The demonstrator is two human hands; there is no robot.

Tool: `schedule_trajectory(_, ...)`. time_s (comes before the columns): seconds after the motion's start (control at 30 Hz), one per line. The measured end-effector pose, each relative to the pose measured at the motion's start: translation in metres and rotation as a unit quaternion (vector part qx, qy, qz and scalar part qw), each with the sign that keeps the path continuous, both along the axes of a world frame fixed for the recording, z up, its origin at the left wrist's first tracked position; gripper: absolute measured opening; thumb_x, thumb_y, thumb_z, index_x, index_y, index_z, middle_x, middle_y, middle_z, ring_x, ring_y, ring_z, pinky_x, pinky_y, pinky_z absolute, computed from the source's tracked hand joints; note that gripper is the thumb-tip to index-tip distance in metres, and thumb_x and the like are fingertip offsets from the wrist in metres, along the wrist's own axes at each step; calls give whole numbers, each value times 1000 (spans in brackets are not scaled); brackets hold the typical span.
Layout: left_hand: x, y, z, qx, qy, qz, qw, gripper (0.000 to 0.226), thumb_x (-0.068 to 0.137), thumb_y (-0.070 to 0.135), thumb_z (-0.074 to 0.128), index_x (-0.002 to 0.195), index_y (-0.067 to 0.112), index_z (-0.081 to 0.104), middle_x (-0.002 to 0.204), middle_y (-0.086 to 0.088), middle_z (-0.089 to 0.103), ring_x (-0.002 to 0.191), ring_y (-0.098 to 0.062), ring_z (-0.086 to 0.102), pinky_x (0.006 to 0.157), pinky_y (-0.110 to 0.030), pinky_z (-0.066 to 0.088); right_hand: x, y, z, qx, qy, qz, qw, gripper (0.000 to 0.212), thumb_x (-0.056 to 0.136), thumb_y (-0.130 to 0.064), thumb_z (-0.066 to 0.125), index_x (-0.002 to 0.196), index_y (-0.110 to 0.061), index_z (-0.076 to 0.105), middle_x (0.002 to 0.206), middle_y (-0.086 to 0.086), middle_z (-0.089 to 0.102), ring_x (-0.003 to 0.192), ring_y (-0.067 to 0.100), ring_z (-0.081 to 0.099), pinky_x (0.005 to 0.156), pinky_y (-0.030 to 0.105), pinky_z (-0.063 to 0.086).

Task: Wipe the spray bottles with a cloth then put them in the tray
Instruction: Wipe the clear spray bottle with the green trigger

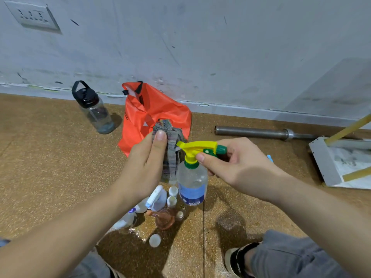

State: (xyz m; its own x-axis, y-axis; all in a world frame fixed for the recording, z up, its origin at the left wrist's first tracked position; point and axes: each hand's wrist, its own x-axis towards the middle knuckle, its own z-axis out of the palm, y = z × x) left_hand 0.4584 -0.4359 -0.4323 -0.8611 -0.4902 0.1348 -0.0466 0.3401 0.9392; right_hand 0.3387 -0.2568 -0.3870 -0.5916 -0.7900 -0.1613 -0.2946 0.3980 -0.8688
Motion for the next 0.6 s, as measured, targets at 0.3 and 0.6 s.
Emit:
schedule_trajectory(0.3, 3, 7, 12, -131, 42, -54, 989, 39, 111, 43, 27, 101, 21, 57, 87, 7, 61, 80, -10, 59, 73, -24, 46, -3, 3, -3, -15, 51, -10, 999, 24, 98, -34, 69, 88, -12, 73, 69, 7, 60, 61, 11, 49, 60, 35, 39)
schedule_trajectory(0.6, 1, -1, 4, -362, 45, -151, 919, 50, 110, 48, 27, 124, 10, 56, 99, -1, 56, 86, -18, 50, 77, -30, 43, 9, 2, 2, 13, 48, 45, 998, 15, 98, -21, 67, 89, -10, 69, 69, 17, 62, 48, 9, 45, 50, 25, 41)
